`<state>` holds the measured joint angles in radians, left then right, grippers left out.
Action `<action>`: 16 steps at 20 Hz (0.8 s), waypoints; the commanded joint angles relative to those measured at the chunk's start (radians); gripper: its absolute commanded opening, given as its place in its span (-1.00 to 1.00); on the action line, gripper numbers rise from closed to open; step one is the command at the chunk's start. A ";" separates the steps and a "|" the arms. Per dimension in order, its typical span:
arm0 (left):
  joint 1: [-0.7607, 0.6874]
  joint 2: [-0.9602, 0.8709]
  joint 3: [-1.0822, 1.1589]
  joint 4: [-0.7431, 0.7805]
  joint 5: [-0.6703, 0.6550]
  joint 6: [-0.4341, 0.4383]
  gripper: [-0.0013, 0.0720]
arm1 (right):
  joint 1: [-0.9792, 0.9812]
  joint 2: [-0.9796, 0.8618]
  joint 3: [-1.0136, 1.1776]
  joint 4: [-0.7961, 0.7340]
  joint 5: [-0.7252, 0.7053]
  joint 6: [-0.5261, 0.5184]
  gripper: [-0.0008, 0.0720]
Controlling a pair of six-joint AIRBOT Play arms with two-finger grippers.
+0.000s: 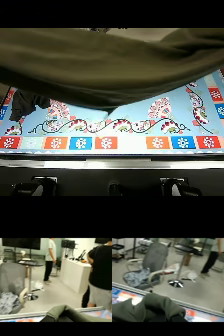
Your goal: Fold the shirts.
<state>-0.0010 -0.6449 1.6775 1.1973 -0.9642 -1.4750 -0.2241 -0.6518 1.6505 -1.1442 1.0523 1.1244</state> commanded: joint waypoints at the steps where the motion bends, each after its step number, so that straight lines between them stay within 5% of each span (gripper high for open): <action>1: 0.013 0.002 -0.022 0.164 -0.150 -0.029 -0.88 | -0.008 0.034 0.011 -0.183 0.241 0.047 -0.85; 4: 0.011 0.008 -0.217 0.188 -0.230 -0.030 -0.88 | -0.008 -0.057 -0.005 -0.221 0.572 -0.070 -0.85; 6: 0.004 0.011 -0.413 0.167 -0.227 -0.029 -0.88 | -0.008 -0.124 -0.097 -0.201 0.659 -0.092 -0.85; 8: 0.002 0.006 -0.625 0.129 -0.155 -0.029 -0.88 | -0.008 -0.165 -0.265 -0.138 0.551 -0.093 -0.85; 11: 0.002 -0.049 -0.877 0.000 0.087 -0.029 -0.88 | -0.008 -0.282 -0.500 -0.067 0.180 -0.093 -0.85; 16: 0.002 -0.359 -0.919 -0.123 0.251 -0.029 -0.88 | -0.008 -0.680 -0.570 0.262 -0.206 -0.093 -0.85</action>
<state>0.0002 -0.8505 0.8085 1.1625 -0.8276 -1.5040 -0.2325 -1.1332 1.1343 -1.1007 1.0771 1.0351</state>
